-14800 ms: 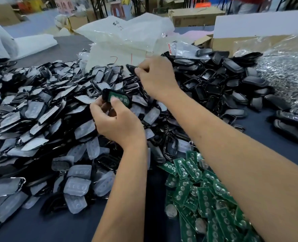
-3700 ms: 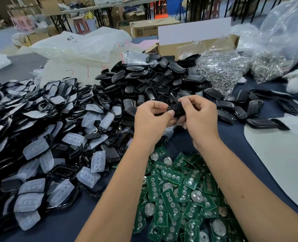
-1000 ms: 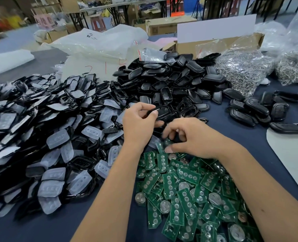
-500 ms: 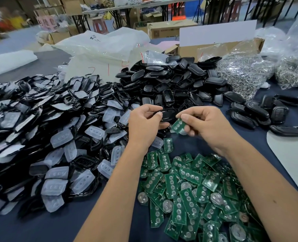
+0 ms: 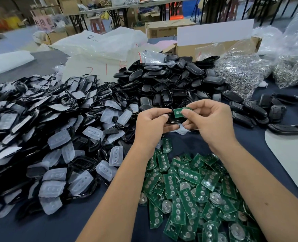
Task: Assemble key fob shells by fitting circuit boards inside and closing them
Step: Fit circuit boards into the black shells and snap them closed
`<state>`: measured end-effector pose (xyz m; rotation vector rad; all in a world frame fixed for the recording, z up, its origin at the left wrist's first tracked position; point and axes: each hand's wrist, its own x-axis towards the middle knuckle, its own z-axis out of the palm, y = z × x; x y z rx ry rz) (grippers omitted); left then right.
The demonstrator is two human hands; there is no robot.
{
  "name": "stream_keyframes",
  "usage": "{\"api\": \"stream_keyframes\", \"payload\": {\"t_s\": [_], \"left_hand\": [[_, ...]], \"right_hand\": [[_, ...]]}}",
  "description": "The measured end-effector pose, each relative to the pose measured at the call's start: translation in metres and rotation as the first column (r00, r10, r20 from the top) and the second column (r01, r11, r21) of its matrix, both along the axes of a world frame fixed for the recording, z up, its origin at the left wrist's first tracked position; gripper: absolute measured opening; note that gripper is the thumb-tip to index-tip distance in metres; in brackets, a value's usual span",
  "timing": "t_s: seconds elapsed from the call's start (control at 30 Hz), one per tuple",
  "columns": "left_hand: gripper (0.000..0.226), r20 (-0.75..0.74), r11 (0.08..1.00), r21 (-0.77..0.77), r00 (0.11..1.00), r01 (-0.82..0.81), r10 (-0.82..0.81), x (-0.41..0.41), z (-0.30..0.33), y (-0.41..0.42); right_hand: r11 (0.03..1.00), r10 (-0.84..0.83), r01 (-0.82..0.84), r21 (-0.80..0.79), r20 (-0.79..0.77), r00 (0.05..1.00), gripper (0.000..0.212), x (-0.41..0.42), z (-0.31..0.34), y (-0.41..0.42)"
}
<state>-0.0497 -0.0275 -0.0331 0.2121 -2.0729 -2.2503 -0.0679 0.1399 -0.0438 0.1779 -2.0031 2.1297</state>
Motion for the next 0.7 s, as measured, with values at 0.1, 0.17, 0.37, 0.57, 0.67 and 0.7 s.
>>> {"api": "stream_keyframes", "payload": {"t_s": [0.1, 0.17, 0.37, 0.57, 0.67, 0.7], "left_hand": [[0.026, 0.015, 0.999, 0.033, 1.000, 0.025, -0.026, -0.0004, 0.0000, 0.0007], [0.025, 0.021, 0.998, 0.053, 0.999, 0.026, -0.027, -0.0007, -0.0003, 0.0003], [0.025, 0.035, 0.995, 0.093, 0.999, 0.037, -0.040, -0.0004, -0.0002, 0.0002], [0.024, 0.035, 0.995, 0.100, 0.999, 0.031, -0.034, 0.0014, 0.0001, -0.0012], [0.021, 0.022, 0.997, 0.068, 0.999, 0.026, -0.028, 0.0010, -0.0006, 0.0003], [0.019, 0.014, 0.998, 0.053, 1.000, 0.023, -0.024, 0.0007, -0.0010, 0.0006]], "right_hand": [[0.998, -0.022, 0.023, 0.055, -0.020, 1.000, 0.012, 0.0002, 0.0015, 0.0008], [0.997, -0.006, 0.008, 0.076, -0.033, 0.999, 0.011, 0.0010, 0.0022, 0.0000], [0.994, 0.006, 0.003, 0.112, -0.080, 0.997, 0.009, 0.0038, 0.0042, -0.0026], [0.962, -0.035, 0.057, 0.266, -0.085, 0.996, 0.011, 0.0060, 0.0036, -0.0072], [0.944, -0.088, 0.113, 0.309, -0.094, 0.992, 0.012, 0.0063, 0.0026, -0.0082], [0.941, -0.102, 0.126, 0.315, -0.092, 0.991, 0.012, 0.0065, 0.0020, -0.0090]]}}
